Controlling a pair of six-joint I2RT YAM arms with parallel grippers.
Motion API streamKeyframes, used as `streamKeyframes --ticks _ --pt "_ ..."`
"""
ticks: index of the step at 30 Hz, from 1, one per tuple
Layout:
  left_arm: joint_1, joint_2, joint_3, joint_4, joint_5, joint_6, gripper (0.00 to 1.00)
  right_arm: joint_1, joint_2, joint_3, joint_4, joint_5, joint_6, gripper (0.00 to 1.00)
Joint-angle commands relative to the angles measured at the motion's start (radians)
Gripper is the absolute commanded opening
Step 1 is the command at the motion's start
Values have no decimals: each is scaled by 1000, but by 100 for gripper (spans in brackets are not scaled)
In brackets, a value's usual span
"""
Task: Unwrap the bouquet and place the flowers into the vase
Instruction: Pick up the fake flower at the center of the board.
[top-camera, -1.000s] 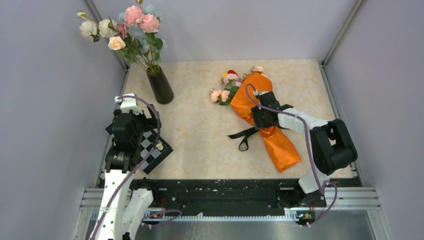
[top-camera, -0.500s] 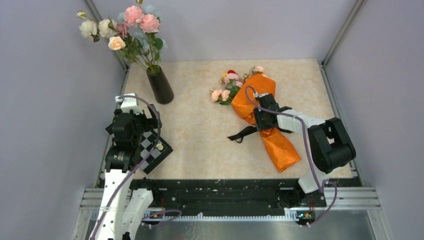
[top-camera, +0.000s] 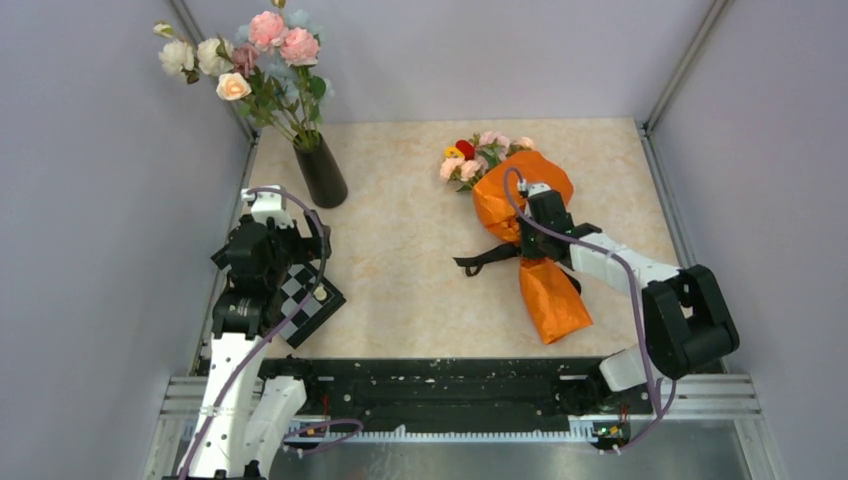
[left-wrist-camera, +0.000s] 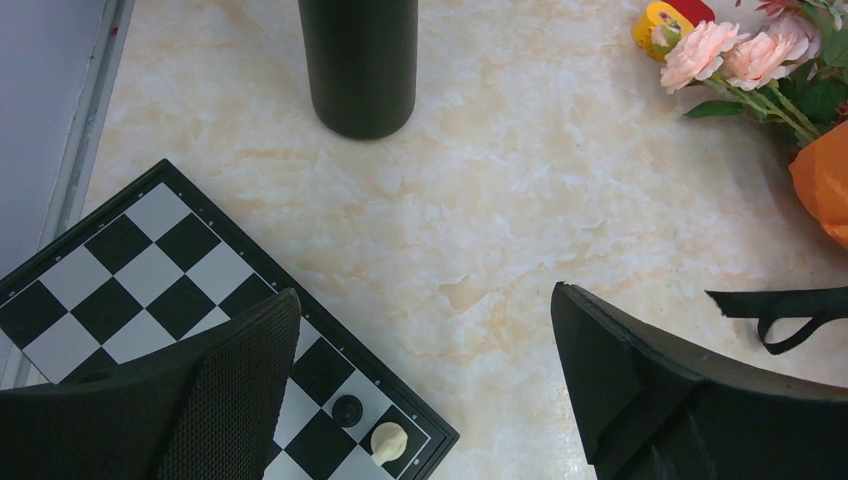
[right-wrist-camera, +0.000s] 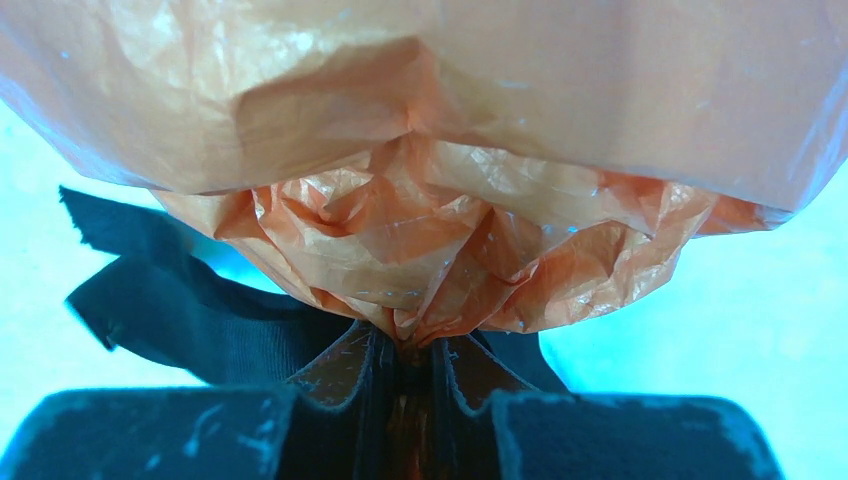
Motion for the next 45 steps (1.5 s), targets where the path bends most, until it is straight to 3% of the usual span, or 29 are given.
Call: streamKeyframes --ticks 1,6,10,14,20,24,28,33,45 --pt "-3 -5 0 40 44 8 99 7 -117 -16 122 -29 40 0" --pt "-2 -17 -1 63 136 -4 99 7 -220 -62 211 -70 79 0" --pt "-6 -9 2 145 320 -143 99 7 -298 -65 288 -172 137 0" --pt "-51 -12 -38 374 465 -404 99 7 -372 -70 399 -305 215 0" --pt "-249 -1 -152 784 429 -732 99 12 -403 -62 619 -576 404 0" --pt "-412 72 -124 840 344 -733 99 40 -406 -57 779 -698 488 0" --pt "-507 185 -90 956 355 -752 99 68 -402 -26 855 -795 514 0" --pt "-577 275 -46 1056 374 -744 99 82 -409 -43 1021 -887 617 0" --pt "-648 360 1 1124 343 -717 99 103 -404 -30 1140 -1037 702 0"
